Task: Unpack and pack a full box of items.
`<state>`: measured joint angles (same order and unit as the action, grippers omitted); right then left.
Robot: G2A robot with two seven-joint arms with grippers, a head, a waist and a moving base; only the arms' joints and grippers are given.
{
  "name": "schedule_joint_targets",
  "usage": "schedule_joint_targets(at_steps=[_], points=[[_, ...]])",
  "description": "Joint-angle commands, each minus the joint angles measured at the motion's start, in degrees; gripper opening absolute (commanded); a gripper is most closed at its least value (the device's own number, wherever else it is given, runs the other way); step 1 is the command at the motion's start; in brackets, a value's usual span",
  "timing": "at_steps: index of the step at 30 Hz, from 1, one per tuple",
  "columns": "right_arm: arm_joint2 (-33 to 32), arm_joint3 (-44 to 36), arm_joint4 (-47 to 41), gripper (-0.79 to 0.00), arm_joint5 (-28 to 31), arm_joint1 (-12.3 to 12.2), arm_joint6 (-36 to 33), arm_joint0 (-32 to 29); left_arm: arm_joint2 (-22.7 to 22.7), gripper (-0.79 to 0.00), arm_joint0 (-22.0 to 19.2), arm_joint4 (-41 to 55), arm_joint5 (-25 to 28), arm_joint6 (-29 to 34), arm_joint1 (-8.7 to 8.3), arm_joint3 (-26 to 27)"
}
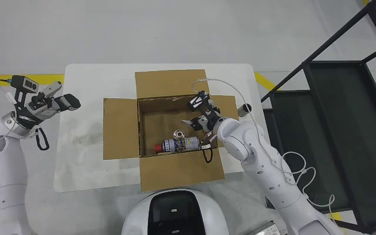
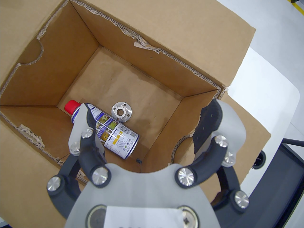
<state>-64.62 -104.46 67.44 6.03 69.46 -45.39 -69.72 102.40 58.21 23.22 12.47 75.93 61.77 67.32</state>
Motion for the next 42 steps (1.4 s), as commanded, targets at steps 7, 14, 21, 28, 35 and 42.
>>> schedule_joint_targets(at_steps=[7, 14, 21, 28, 35, 42], points=[[0.0, 0.0, 0.0, 0.0, 0.0, 0.0, 0.0, 0.0, 0.0, 0.0, 0.0, 0.0, 0.0, 0.0, 0.0, 0.0], [0.0, 0.0, 0.0, 0.0, 0.0, 0.0, 0.0, 0.0, 0.0, 0.0, 0.0, 0.0, 0.0, 0.0, 0.0, 0.0], [0.0, 0.0, 0.0, 0.0, 0.0, 0.0, 0.0, 0.0, 0.0, 0.0, 0.0, 0.0, 0.0, 0.0, 0.0, 0.0], [0.0, 0.0, 0.0, 0.0, 0.0, 0.0, 0.0, 0.0, 0.0, 0.0, 0.0, 0.0, 0.0, 0.0, 0.0, 0.0], [0.0, 0.0, 0.0, 0.0, 0.0, 0.0, 0.0, 0.0, 0.0, 0.0, 0.0, 0.0, 0.0, 0.0, 0.0, 0.0], [0.75, 1.38, -2.8, 0.0, -0.09, 0.4, 0.3, 1.32, 0.0, 0.0, 0.0, 0.0, 0.0, 0.0, 0.0, 0.0]])
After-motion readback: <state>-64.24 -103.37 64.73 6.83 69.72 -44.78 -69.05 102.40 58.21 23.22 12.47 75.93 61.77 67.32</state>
